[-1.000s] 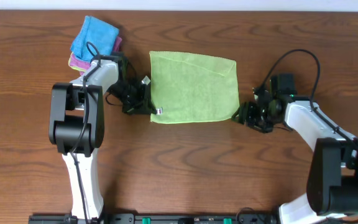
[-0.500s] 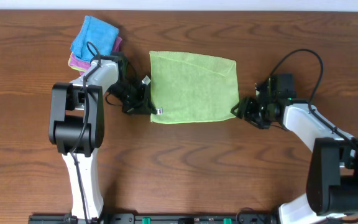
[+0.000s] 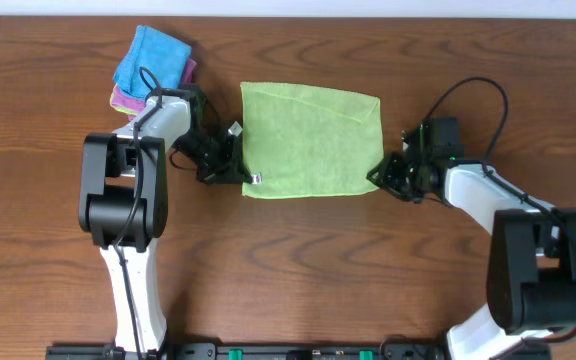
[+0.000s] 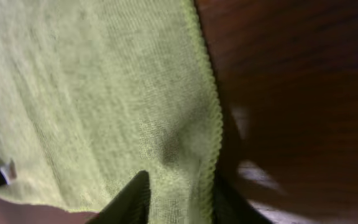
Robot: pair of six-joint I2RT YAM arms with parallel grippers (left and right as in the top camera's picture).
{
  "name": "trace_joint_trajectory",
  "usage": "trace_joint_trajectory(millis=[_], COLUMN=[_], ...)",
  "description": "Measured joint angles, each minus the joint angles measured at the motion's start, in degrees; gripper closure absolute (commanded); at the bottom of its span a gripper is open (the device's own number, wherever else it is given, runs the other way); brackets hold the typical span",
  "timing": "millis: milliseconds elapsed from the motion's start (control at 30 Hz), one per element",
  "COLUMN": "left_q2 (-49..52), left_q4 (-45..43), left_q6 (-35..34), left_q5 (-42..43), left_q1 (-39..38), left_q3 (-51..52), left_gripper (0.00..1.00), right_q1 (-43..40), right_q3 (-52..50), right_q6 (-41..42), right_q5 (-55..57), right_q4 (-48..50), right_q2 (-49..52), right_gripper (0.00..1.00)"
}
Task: Fold the cloth
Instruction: 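Grasp the green cloth's lower corners with both grippers, then lift the lower edge and fold it toward the far edge with both grippers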
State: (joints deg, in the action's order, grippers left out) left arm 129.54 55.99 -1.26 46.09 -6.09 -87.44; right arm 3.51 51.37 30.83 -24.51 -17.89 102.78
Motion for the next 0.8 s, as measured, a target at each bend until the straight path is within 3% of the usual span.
trace_joint_trajectory(millis=[33,300,433,600,800], left_q2=[0.0,-0.5,-3.8,-10.8,-15.3], left_q4=[0.0,0.5,-2.0,-14.3,-33.7], left_q6=[0.0,1.5,0.8,-7.2,-21.1], left_q5=[0.0,2.6,5.9,7.6,8.2], left_q1=[0.0,0.0,0.1,1.2,1.7], left_q3=[0.0,0.0,0.0,-1.4,-5.1], left_gripper=[0.94,0.94,0.94,0.94,0.94], right_q1=[0.1,0.3,0.3,0.3,0.3], right_q3=[0.0,-0.1,-0.7,1.9,11.6], right_q6=[-0.2,0.0,0.0,0.3,0.3], right_q5=[-0.1,-2.8,-4.2,-3.2,0.1], right_q4=[0.1,0.8,4.0,9.9,10.4], right_q2=[0.3,0.5,-6.2,-17.7,-17.3], right_gripper=[0.98,0.99,0.99,0.99,0.99])
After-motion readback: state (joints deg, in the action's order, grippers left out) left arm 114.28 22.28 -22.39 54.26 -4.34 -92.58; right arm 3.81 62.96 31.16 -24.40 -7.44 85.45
